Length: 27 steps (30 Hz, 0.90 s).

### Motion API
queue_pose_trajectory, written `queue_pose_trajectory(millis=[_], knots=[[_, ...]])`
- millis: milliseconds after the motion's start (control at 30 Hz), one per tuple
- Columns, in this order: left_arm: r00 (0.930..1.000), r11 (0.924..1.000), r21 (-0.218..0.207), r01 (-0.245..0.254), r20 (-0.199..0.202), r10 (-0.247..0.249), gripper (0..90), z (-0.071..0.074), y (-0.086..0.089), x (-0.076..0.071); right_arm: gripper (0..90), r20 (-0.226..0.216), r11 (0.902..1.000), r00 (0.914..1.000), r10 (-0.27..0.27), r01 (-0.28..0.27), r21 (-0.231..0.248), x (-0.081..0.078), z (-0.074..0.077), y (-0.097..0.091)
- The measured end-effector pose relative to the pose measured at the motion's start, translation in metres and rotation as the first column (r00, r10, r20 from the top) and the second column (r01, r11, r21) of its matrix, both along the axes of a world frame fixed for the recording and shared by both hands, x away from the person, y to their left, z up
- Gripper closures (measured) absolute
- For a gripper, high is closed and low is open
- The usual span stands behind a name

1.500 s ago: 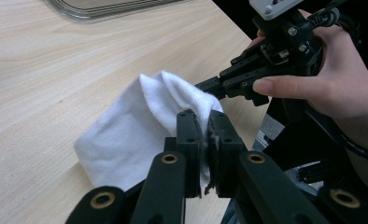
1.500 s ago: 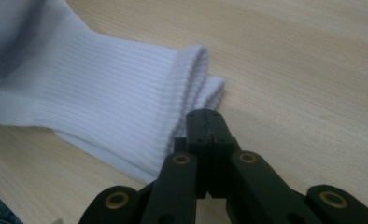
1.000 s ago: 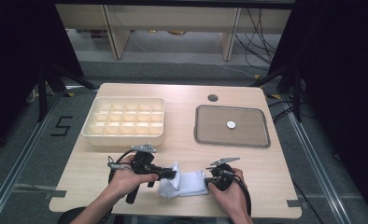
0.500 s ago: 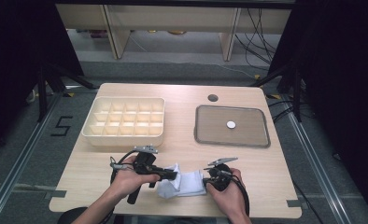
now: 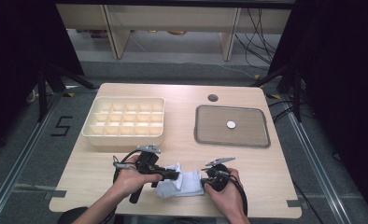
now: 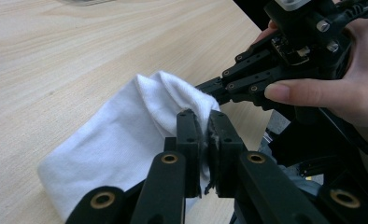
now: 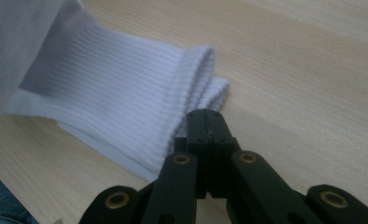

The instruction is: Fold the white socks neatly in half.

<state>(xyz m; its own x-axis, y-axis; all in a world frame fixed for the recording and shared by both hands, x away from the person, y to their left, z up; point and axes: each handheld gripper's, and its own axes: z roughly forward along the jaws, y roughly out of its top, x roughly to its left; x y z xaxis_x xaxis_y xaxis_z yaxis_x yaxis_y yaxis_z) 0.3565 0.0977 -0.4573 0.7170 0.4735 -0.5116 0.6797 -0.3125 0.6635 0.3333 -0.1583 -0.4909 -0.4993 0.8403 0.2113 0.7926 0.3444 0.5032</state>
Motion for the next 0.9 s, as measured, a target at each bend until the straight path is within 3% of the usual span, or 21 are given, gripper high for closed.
queue_pose_trajectory(millis=[133,233,300,333,367,467,533,567,600,633,667,733,767,800,867,900], knots=[[0.9999,1.0000,-0.004,0.009,-0.008,-0.009,83.8,-0.001,-0.002,0.001,90.0,-0.006,1.0000,1.0000,0.003,-0.003,0.001,-0.001,0.001,0.001],[1.0000,0.9998,0.019,0.002,0.000,-0.002,83.9,0.000,-0.003,0.000,90.0,-0.007,1.0000,1.0000,0.005,-0.005,0.004,-0.001,0.001,0.003],[1.0000,1.0000,0.005,-0.004,0.007,0.004,83.8,-0.002,-0.006,-0.001,90.0,-0.005,1.0000,1.0000,-0.004,0.004,-0.006,-0.001,0.000,0.004],[1.0000,0.9996,0.027,0.004,0.002,-0.004,83.8,-0.001,-0.006,-0.001,90.0,-0.001,1.0000,1.0000,0.007,-0.007,-0.001,-0.001,0.000,0.004],[0.9999,0.9998,0.010,0.014,-0.004,-0.014,83.8,-0.002,-0.006,0.000,90.0,0.001,0.9999,0.9999,0.011,-0.011,-0.001,-0.001,0.000,0.004],[0.9999,0.9998,0.013,0.015,-0.003,-0.015,83.8,-0.004,-0.009,-0.001,90.0,-0.011,0.9999,0.9999,0.013,-0.013,0.010,-0.001,-0.001,0.005],[0.9999,0.9997,0.019,0.014,0.002,-0.014,83.8,-0.004,-0.010,-0.001,90.0,0.010,0.9993,1.0000,0.000,0.000,-0.038,0.000,-0.002,0.004],[0.9999,0.9999,0.010,0.009,0.004,-0.009,83.8,-0.005,-0.011,-0.001,90.0,-0.005,1.0000,1.0000,0.008,-0.008,0.000,-0.001,-0.001,0.006],[0.9998,0.9997,0.017,0.020,-0.006,-0.020,83.8,-0.005,-0.011,-0.001,90.0,0.011,0.9998,0.9997,0.020,-0.020,0.001,-0.001,-0.001,0.006],[0.9995,0.9994,0.016,0.030,-0.006,-0.030,83.8,-0.005,-0.011,0.000,90.0,-0.009,1.0000,0.9999,0.008,-0.008,0.002,-0.002,0.000,0.007],[1.0000,0.9998,0.017,0.010,0.001,-0.010,83.8,-0.005,-0.013,-0.001,90.0,0.007,0.9999,0.9998,0.016,-0.016,-0.002,-0.001,-0.001,0.007],[1.0000,0.9999,0.009,0.007,0.001,-0.007,83.8,-0.006,-0.014,-0.001,90.0,-0.006,0.9999,0.9999,0.009,-0.009,-0.005,-0.002,0.000,0.008],[0.9997,0.9988,0.043,0.024,-0.004,-0.023,83.8,-0.005,-0.013,-0.001,90.0,0.006,0.9996,0.9996,0.027,-0.027,0.001,-0.001,-0.001,0.009],[0.9995,0.9992,0.025,0.031,-0.008,-0.030,83.8,-0.006,-0.014,0.000,90.0,0.000,0.9999,0.9999,0.014,-0.014,-0.006,-0.001,-0.001,0.010],[0.9998,0.9990,0.039,0.022,-0.002,-0.022,83.8,-0.006,-0.015,-0.001,90.0,-0.002,0.9998,0.9999,0.011,-0.011,-0.016,-0.001,-0.001,0.010],[0.9998,0.9995,0.023,0.021,0.003,-0.021,83.8,-0.008,-0.016,0.000,90.0,0.000,0.9998,0.9999,0.013,-0.013,-0.014,-0.001,-0.001,0.010]])
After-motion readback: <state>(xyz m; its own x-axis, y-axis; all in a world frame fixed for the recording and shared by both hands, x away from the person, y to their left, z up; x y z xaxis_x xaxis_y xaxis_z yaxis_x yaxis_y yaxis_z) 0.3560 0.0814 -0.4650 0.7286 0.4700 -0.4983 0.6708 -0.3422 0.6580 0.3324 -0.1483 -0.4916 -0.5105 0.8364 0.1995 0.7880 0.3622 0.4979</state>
